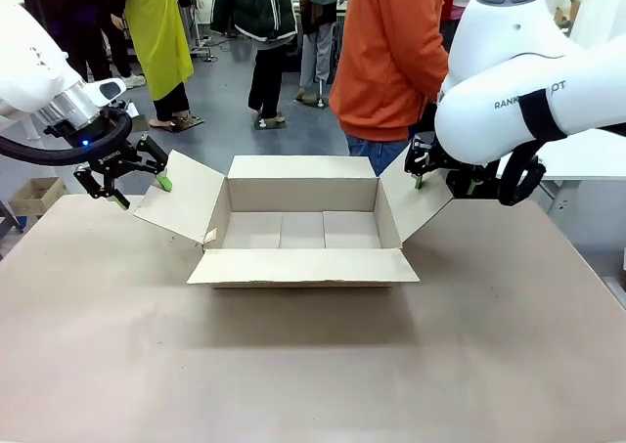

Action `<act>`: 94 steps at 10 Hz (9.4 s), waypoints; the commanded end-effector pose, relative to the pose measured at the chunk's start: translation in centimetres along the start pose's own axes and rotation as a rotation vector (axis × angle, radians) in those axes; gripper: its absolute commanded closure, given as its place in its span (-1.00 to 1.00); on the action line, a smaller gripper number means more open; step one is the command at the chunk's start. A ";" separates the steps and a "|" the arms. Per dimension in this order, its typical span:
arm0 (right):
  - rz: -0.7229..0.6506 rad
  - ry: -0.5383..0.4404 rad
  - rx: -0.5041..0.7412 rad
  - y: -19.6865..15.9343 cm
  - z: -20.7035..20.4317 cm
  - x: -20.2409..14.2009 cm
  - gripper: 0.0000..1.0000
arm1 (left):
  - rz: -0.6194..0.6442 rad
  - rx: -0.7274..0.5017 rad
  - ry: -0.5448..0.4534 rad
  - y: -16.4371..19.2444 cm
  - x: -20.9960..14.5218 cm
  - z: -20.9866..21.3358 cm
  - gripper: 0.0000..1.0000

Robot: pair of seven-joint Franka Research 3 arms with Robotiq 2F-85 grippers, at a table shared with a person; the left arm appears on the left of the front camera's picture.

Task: Pack the gift set into the box.
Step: Place both hands on the side flaps of the Package Box and spread them outward, then lift both hands away from the flaps of the Package Box, then press and hold the closed box until the human finishes sealing it.

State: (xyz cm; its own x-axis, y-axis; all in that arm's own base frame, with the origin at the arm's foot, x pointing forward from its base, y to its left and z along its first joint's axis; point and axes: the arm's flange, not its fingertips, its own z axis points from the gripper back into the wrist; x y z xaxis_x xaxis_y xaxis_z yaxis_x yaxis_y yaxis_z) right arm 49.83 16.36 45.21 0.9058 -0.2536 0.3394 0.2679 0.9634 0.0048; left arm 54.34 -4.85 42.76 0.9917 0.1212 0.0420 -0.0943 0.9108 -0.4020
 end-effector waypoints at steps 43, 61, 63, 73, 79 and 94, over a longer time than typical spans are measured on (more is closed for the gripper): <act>-0.348 0.365 0.658 -15.9 11.1 3.2 -1.00 | -0.007 -0.892 0.168 9.7 -3.5 15.0 -1.00; -0.694 0.398 0.906 -29.6 7.6 -0.5 -1.00 | 0.326 -1.090 0.042 23.2 -5.1 13.1 -1.00; -0.694 0.398 0.906 -29.6 7.6 -0.5 -1.00 | 0.326 -1.090 0.042 23.2 -5.1 13.1 -1.00; -0.694 0.398 0.906 -29.6 7.6 -0.5 -1.00 | 0.326 -1.090 0.042 23.2 -5.1 13.1 -1.00; -0.694 0.398 0.906 -29.6 7.6 -0.5 -1.00 | 0.326 -1.090 0.042 23.2 -5.1 13.1 -1.00; -0.007 0.289 1.073 -12.6 6.1 -2.7 -1.00 | -0.192 -0.989 0.090 8.0 -4.9 6.6 -1.00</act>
State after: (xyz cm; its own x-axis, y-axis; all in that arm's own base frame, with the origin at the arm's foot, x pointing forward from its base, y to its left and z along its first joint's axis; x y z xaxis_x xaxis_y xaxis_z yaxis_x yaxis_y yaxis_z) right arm 40.96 0.14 51.98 0.9157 -0.3834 -0.1209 0.3114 0.4863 0.8164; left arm 48.77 8.95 45.79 0.9982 0.0122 -0.0583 -0.0594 0.1568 -0.9858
